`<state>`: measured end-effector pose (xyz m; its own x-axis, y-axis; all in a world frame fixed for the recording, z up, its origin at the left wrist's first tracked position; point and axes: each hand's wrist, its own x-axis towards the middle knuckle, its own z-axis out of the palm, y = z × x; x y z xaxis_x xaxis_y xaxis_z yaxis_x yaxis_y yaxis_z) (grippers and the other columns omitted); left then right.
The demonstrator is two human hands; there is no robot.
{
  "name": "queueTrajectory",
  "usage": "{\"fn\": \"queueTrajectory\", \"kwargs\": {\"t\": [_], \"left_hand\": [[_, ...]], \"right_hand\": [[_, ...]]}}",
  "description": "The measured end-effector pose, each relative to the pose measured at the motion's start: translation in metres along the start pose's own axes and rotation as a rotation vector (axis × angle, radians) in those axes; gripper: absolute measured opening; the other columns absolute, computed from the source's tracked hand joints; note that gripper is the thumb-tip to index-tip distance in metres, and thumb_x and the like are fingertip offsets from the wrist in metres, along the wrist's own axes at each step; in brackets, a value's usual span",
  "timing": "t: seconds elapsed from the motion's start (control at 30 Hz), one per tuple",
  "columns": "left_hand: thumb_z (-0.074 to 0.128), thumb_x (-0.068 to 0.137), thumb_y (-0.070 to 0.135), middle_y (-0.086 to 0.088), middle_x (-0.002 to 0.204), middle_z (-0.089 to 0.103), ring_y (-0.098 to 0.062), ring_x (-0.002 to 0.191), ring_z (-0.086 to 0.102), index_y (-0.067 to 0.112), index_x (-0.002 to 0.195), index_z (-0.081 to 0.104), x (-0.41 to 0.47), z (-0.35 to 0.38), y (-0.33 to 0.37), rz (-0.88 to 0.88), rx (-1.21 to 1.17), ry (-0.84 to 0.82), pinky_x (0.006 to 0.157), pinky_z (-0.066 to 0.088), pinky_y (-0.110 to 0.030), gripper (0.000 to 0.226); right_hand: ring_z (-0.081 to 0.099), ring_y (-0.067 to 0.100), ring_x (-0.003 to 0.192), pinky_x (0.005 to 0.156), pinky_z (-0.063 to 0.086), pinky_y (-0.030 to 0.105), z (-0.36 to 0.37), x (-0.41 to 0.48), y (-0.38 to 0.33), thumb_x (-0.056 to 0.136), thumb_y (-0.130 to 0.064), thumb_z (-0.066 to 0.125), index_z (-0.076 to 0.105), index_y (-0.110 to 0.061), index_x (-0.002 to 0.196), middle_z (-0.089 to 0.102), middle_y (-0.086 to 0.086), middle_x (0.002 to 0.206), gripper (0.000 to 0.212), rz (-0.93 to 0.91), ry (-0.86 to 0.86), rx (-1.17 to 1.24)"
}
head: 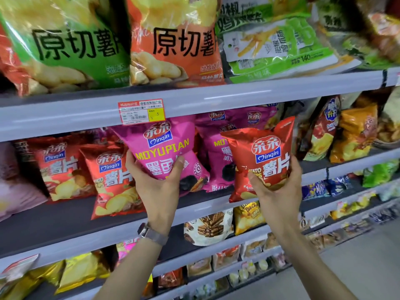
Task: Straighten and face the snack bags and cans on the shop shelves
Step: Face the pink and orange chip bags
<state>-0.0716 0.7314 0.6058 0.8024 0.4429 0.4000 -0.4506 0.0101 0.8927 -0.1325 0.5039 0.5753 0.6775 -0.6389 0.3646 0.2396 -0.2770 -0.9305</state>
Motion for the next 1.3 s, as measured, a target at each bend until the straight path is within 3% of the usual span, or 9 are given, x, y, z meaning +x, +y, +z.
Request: {"fn": "queueTrajectory", "kwargs": {"t": [0.2,0.37,0.6,0.73,0.83,0.97,1.07,1.23,1.3], "left_hand": [[0.089,0.075,0.015,-0.002,0.139,0.061,-0.007,0.115,0.069,0.021,0.156,0.03,-0.008,-0.055,0.012,-0.003,-0.055,-0.035,0.089,0.056,-0.018,0.1],[0.091,0.074,0.023,-0.001,0.137,0.064,-0.016,0.117,0.07,0.021,0.156,0.031,0.002,-0.109,0.018,-0.009,0.016,-0.037,0.095,0.06,-0.032,0.102],[0.09,0.073,0.018,0.016,0.128,0.066,-0.009,0.114,0.07,0.028,0.154,0.036,-0.005,-0.163,0.016,-0.045,0.066,-0.046,0.09,0.058,-0.022,0.098],[0.098,0.069,0.034,0.019,0.128,0.066,-0.008,0.114,0.07,0.039,0.151,0.035,-0.014,-0.171,0.011,-0.104,0.115,-0.136,0.09,0.06,-0.032,0.104],[0.095,0.067,0.037,0.021,0.13,0.064,-0.006,0.115,0.069,0.04,0.152,0.033,-0.015,-0.163,0.008,-0.134,0.125,-0.218,0.093,0.06,-0.039,0.106],[0.096,0.073,0.024,0.024,0.134,0.061,-0.003,0.121,0.065,0.039,0.155,0.031,-0.022,-0.135,0.007,-0.096,0.143,-0.308,0.099,0.057,-0.033,0.106],[0.095,0.074,0.022,0.033,0.133,0.058,0.003,0.121,0.063,0.048,0.15,0.032,-0.032,-0.107,0.011,-0.053,0.129,-0.336,0.096,0.054,-0.019,0.103],[0.097,0.071,0.025,0.027,0.132,0.061,-0.001,0.119,0.065,0.044,0.149,0.034,-0.052,-0.049,0.022,0.017,0.137,-0.393,0.091,0.054,-0.018,0.101],[0.098,0.071,0.028,0.021,0.136,0.062,-0.007,0.123,0.065,0.043,0.15,0.034,-0.064,-0.022,0.025,0.032,0.144,-0.411,0.098,0.057,-0.032,0.103]], "right_hand": [[0.067,0.008,0.113,0.088,0.063,0.039,0.047,-0.036,-0.002,0.071,-0.047,0.093,0.036,-0.045,0.149,0.06,-0.01,0.133,0.096,0.004,-0.109,-0.007],[0.065,0.007,0.114,0.089,0.062,0.042,0.103,-0.058,-0.007,0.073,-0.054,0.091,0.036,-0.043,0.147,0.058,-0.014,0.131,0.093,-0.014,-0.141,-0.027],[0.057,0.023,0.128,0.1,0.053,0.054,0.178,-0.061,0.0,0.068,-0.063,0.083,0.036,-0.028,0.151,0.055,-0.002,0.14,0.101,-0.042,-0.114,-0.22],[0.051,0.026,0.137,0.106,0.049,0.056,0.186,-0.061,0.012,0.07,-0.067,0.083,0.031,-0.026,0.156,0.05,0.0,0.149,0.108,0.002,-0.136,-0.275],[0.044,0.022,0.145,0.113,0.043,0.055,0.17,-0.066,0.008,0.071,-0.079,0.075,0.024,-0.029,0.161,0.045,-0.002,0.155,0.115,-0.004,-0.157,-0.247],[0.052,0.009,0.136,0.112,0.045,0.049,0.121,-0.093,-0.004,0.097,-0.06,0.059,0.044,-0.034,0.151,0.054,-0.012,0.146,0.061,0.023,-0.251,-0.048],[0.062,0.01,0.123,0.1,0.053,0.042,0.086,-0.118,-0.015,0.102,-0.047,0.053,0.055,-0.029,0.141,0.065,-0.012,0.133,0.043,-0.004,-0.294,0.056],[0.06,0.017,0.129,0.097,0.056,0.043,0.045,-0.121,-0.009,0.099,-0.036,0.058,0.045,-0.03,0.152,0.06,-0.008,0.141,0.056,-0.053,-0.453,0.089],[0.058,0.011,0.13,0.096,0.055,0.026,0.027,-0.105,-0.006,0.096,-0.036,0.062,0.041,-0.033,0.155,0.058,-0.013,0.142,0.063,-0.066,-0.481,0.099]]}}
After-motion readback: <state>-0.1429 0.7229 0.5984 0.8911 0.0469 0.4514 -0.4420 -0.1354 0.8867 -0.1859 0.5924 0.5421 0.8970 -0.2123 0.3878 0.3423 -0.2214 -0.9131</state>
